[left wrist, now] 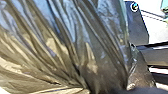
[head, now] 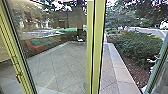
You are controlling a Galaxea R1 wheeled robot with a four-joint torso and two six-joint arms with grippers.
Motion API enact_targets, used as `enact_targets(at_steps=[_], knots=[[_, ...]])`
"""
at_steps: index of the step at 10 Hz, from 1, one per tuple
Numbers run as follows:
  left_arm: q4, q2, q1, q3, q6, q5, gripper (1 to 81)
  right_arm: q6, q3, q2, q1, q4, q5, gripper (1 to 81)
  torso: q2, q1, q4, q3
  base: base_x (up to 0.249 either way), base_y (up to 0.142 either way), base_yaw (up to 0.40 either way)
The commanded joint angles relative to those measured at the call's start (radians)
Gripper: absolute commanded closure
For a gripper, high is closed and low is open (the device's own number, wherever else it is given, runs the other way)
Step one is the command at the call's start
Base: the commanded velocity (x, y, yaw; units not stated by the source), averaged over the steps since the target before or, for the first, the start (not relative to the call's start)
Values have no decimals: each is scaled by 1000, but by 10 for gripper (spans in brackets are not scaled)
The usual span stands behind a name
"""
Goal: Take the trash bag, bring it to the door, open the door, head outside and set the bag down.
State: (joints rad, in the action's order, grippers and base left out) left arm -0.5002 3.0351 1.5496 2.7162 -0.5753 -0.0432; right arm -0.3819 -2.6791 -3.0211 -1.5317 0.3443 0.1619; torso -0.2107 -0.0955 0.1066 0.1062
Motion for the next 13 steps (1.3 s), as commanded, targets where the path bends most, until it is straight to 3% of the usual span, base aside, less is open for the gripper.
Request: enact_targets(at_steps=[1,4,7,13], knots=[[8,4,-42,-4,-8,-75,811,5,13,-9,43,2,53,10,0,0,0,0,0,0,-180],[8,4,-42,-4,-8,-75,811,37,-1,-17,38,-7,51,10,0,0,0,0,0,0,-180],[6,4,-41,-4,-8,-75,811,147,-42,-31,47,-129,51,10,0,0,0,0,0,0,-180],[5,2,-42,-4,-8,-73,811,149,-45,-40,69,-125,67,10,0,0,0,0,0,0,-179]])
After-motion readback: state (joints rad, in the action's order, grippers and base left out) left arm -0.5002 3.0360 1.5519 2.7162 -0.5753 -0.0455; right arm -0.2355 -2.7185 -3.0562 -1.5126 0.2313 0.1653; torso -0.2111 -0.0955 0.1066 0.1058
